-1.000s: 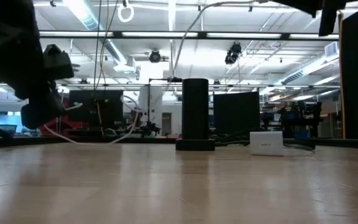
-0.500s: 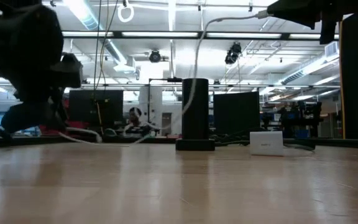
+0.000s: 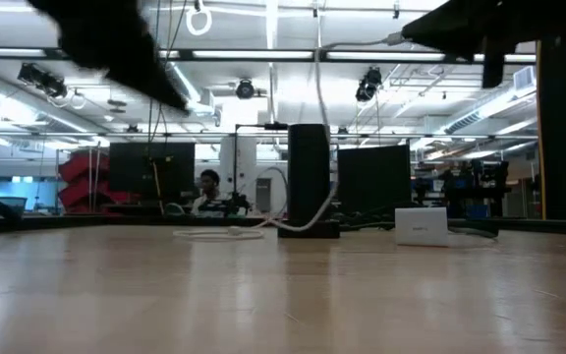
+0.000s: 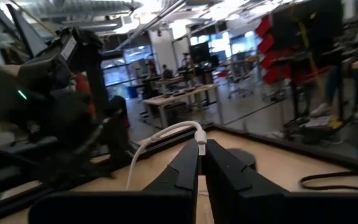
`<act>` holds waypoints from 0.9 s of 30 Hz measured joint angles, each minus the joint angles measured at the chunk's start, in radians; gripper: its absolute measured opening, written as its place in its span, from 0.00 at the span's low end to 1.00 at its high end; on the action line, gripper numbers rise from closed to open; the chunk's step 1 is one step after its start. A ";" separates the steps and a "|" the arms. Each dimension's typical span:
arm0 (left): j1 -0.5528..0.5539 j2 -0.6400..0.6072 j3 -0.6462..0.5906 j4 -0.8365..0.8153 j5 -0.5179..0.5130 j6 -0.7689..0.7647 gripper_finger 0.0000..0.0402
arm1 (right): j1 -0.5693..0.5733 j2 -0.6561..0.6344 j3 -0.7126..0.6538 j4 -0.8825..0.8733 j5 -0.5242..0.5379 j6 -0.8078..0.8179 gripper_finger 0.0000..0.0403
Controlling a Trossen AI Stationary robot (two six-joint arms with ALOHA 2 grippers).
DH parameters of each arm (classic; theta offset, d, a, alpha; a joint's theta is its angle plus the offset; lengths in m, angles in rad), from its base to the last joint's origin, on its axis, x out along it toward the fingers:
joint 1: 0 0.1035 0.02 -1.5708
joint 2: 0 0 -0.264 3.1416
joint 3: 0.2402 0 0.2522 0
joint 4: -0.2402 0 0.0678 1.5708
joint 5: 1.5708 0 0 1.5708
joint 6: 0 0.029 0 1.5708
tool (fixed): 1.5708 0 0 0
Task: Insert USB
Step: Insert the white charger cable into the white charger adapter
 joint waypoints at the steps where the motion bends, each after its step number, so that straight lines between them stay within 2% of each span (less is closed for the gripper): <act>1: -0.006 0.007 -0.010 0.122 0.024 0.057 0.58 | -0.017 0.001 0.000 -0.019 -0.031 0.033 0.00; 3: -0.008 0.026 -0.035 0.350 0.083 0.142 0.58 | -0.046 0.001 0.003 -0.042 -0.084 0.075 0.00; 6: 0.000 0.069 -0.071 0.582 0.161 0.188 0.57 | -0.076 0.001 0.045 -0.105 -0.140 0.095 0.00; 10: 0.018 0.151 -0.079 0.756 0.214 0.195 0.57 | -0.099 0.047 0.137 -0.193 -0.176 0.083 0.00; 14: 0.033 0.230 -0.079 0.926 0.311 0.198 0.57 | -0.128 0.172 0.229 -0.207 -0.216 0.062 0.00; 16: 0.037 0.262 -0.079 0.996 0.317 0.193 0.57 | -0.146 0.226 0.267 -0.209 -0.254 0.062 0.00; 19: 0.047 0.286 -0.079 0.985 0.292 0.177 0.57 | -0.165 0.279 0.322 -0.207 -0.338 0.066 0.00; 21: 0.058 0.287 -0.079 0.916 0.224 0.145 0.57 | -0.168 0.295 0.347 -0.208 -0.376 0.060 0.00; 23: 0.064 0.275 -0.079 0.827 0.161 0.105 0.57 | -0.156 0.298 0.366 -0.208 -0.388 0.040 0.00; 27: 0.060 0.239 -0.079 0.687 0.112 0.079 0.57 | -0.131 0.286 0.382 -0.213 -0.389 -0.008 0.00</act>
